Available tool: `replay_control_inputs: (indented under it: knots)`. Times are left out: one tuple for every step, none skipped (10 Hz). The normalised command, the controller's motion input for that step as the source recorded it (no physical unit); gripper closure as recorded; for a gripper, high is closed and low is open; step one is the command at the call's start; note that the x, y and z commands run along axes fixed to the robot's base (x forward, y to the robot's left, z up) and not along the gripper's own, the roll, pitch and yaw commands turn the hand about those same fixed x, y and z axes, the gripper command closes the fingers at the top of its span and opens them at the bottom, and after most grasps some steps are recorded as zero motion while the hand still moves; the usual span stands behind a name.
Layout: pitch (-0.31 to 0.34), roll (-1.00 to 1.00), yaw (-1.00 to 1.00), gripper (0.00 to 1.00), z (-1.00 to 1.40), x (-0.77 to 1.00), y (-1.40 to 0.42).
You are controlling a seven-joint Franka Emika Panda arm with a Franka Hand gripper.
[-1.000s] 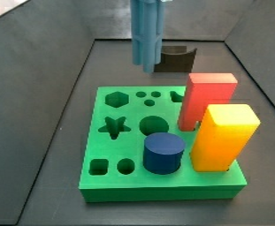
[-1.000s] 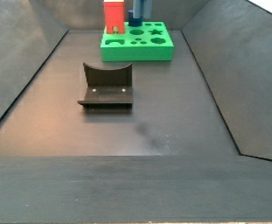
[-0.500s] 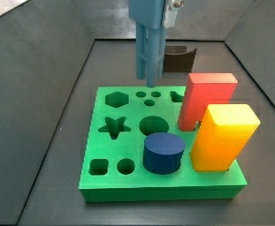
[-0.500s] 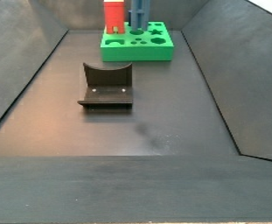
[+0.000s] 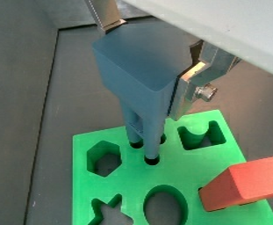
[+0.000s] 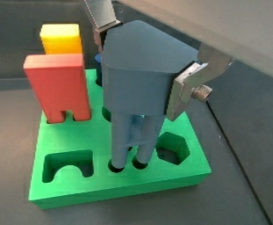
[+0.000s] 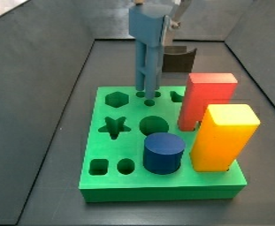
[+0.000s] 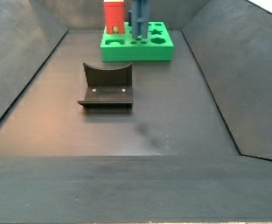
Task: Pick up the 3 prong object. Move up. Place the 3 prong object on the fixture. Regrasp the 3 prong object. Move to above the board. Insert the 3 prong object.
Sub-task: Insert the 3 prong object.
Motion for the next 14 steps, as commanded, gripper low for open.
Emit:
replay_control_inputs:
  knots:
    - [0.000, 0.00, -0.01, 1.00, -0.24, 0.03, 0.00]
    - [0.000, 0.00, -0.03, 1.00, -0.20, 0.03, 0.00]
    - [0.000, -0.01, -0.03, 1.00, -0.15, 0.02, 0.00]
    - [0.000, -0.03, -0.04, 1.00, -0.14, 0.05, 0.00]
    - [0.000, -0.03, -0.05, 1.00, -0.12, 0.01, 0.00]
    - [-0.004, -0.04, -0.04, 1.00, -0.10, 0.05, 0.00]
    - [-0.027, -0.04, -0.06, 1.00, -0.11, 0.04, 0.00]
    - [-0.023, -0.04, -0.08, 1.00, -0.10, 0.08, 0.00]
    - [-0.017, -0.05, -0.07, 1.00, -0.07, 0.07, 0.00]
    - [-0.004, -0.05, -0.09, 1.00, -0.07, 0.05, 0.00]
    - [0.000, -0.05, -0.12, 1.00, -0.05, 0.05, 0.00]
    - [0.000, -0.04, -0.11, 1.00, -0.05, 0.07, 0.00]
    - [-0.003, -0.06, -0.25, 1.00, 0.00, 0.14, 0.00]
    - [-0.017, -0.05, -0.22, 1.00, -0.05, 0.12, 0.00]
